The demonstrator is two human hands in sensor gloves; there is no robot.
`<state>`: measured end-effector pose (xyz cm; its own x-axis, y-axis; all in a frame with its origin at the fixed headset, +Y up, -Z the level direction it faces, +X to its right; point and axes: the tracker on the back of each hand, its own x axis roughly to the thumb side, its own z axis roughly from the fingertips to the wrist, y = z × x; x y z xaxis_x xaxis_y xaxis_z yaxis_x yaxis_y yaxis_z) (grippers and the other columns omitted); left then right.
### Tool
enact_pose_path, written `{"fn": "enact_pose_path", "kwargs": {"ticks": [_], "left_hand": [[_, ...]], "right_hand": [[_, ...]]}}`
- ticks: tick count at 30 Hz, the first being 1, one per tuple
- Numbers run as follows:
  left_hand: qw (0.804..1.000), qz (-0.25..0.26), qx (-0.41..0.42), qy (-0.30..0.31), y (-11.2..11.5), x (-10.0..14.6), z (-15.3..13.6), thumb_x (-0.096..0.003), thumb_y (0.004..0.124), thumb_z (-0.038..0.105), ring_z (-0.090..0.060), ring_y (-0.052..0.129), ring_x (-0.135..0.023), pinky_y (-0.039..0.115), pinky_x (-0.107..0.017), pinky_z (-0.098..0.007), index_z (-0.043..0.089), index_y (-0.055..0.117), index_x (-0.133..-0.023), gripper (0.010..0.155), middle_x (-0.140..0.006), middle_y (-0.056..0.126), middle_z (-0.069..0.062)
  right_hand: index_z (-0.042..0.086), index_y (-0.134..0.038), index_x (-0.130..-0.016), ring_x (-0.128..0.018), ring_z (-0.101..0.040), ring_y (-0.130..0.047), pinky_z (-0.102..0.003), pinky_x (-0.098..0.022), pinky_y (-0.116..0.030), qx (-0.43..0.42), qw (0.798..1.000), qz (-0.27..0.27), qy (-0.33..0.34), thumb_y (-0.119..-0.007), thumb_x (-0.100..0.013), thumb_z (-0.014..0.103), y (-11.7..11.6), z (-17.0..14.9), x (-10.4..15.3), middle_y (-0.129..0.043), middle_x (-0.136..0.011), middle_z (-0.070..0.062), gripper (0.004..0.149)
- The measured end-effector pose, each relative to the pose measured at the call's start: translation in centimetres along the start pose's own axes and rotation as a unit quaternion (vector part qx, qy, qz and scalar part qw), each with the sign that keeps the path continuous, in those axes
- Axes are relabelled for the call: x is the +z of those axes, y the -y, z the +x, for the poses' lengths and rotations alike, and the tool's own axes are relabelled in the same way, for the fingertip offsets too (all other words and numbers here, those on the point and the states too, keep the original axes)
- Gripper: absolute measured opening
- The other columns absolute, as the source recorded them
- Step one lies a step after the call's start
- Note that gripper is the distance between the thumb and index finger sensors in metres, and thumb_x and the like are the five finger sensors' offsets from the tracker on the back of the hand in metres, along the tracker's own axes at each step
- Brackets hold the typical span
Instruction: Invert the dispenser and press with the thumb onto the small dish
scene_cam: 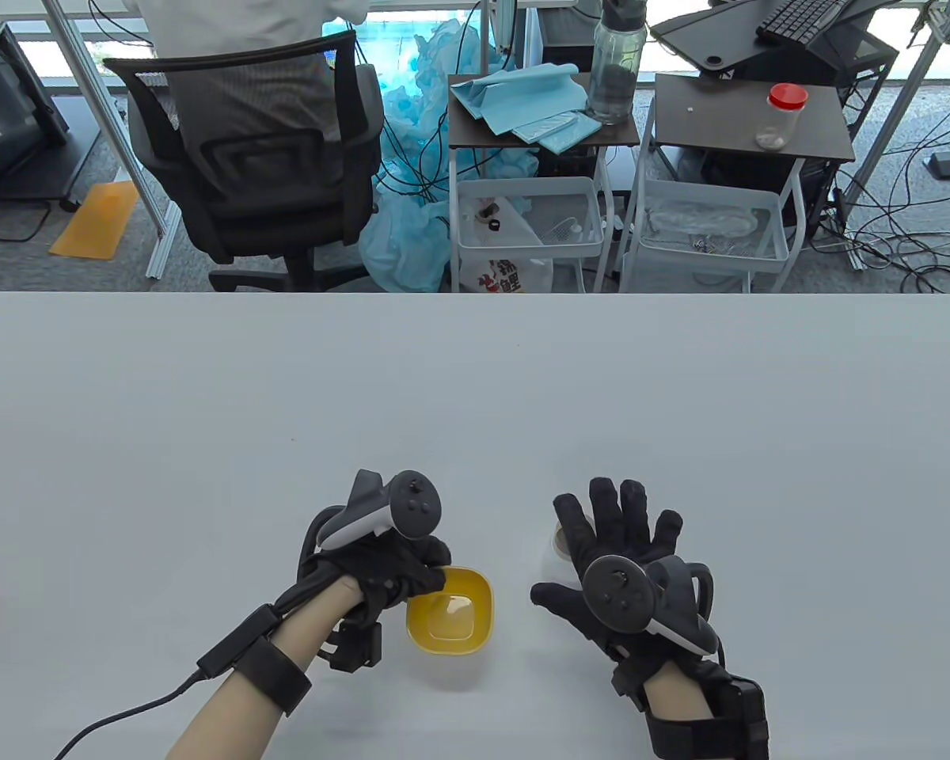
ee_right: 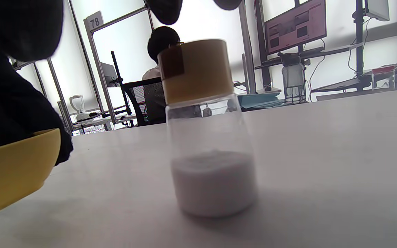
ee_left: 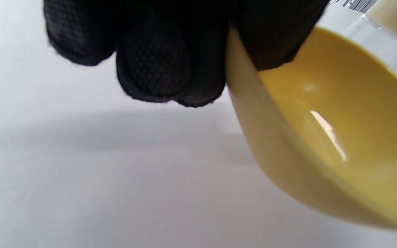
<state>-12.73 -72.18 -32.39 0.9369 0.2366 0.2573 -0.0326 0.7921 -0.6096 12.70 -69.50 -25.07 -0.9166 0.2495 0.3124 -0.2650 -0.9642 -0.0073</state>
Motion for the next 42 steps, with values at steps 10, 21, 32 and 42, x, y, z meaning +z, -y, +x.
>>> {"fn": "enact_pose_path", "kwargs": {"ticks": [10, 21, 32, 42], "left_hand": [[1.000, -0.026, -0.009, 0.000, 2.4, -2.1, 1.0, -0.0529, 0.083, 0.047, -0.021, 0.105, -0.055, 0.084, -0.054, -0.047, 0.034, 0.076, -0.093, 0.043, -0.073, 0.100, 0.005], [1.000, -0.012, -0.004, -0.008, 1.2, -1.1, 0.3, -0.0514, 0.083, 0.053, -0.023, 0.104, -0.058, 0.083, -0.055, -0.048, 0.034, 0.074, -0.095, 0.049, -0.077, 0.099, 0.004], [0.995, 0.086, 0.050, -0.020, -2.8, 4.4, -3.7, -0.0509, 0.081, 0.057, -0.027, 0.098, -0.081, 0.072, -0.069, -0.059, 0.036, 0.069, -0.098, 0.053, -0.093, 0.091, 0.004], [0.984, 0.161, 0.050, -0.054, -3.0, 9.2, -8.6, -0.0474, 0.080, 0.070, -0.038, 0.064, -0.112, 0.047, -0.075, -0.076, 0.045, 0.045, -0.109, 0.075, -0.121, 0.054, 0.000]], "right_hand": [[0.017, -0.029, -0.117, -0.104, -0.059, -0.008, -0.087, -0.063, -0.021, -0.005, 1.000, -0.001, -0.001, -0.070, -0.046, 0.070, 0.0, -0.2, 0.1, -0.014, -0.118, -0.027, 0.098], [0.017, -0.029, -0.117, -0.103, -0.059, -0.008, -0.087, -0.063, -0.021, -0.004, 1.000, -0.003, -0.002, -0.070, -0.046, 0.070, 0.0, -0.3, 0.1, -0.014, -0.118, -0.027, 0.098], [0.017, -0.028, -0.117, -0.104, -0.059, -0.008, -0.088, -0.062, -0.020, -0.005, 1.000, -0.008, -0.006, -0.069, -0.046, 0.071, 0.1, -0.5, 0.1, -0.014, -0.118, -0.027, 0.098], [0.017, -0.028, -0.117, -0.104, -0.059, -0.007, -0.088, -0.062, -0.020, -0.002, 1.000, -0.017, -0.007, -0.069, -0.046, 0.071, 0.1, -0.5, 0.2, -0.013, -0.118, -0.027, 0.099]]}}
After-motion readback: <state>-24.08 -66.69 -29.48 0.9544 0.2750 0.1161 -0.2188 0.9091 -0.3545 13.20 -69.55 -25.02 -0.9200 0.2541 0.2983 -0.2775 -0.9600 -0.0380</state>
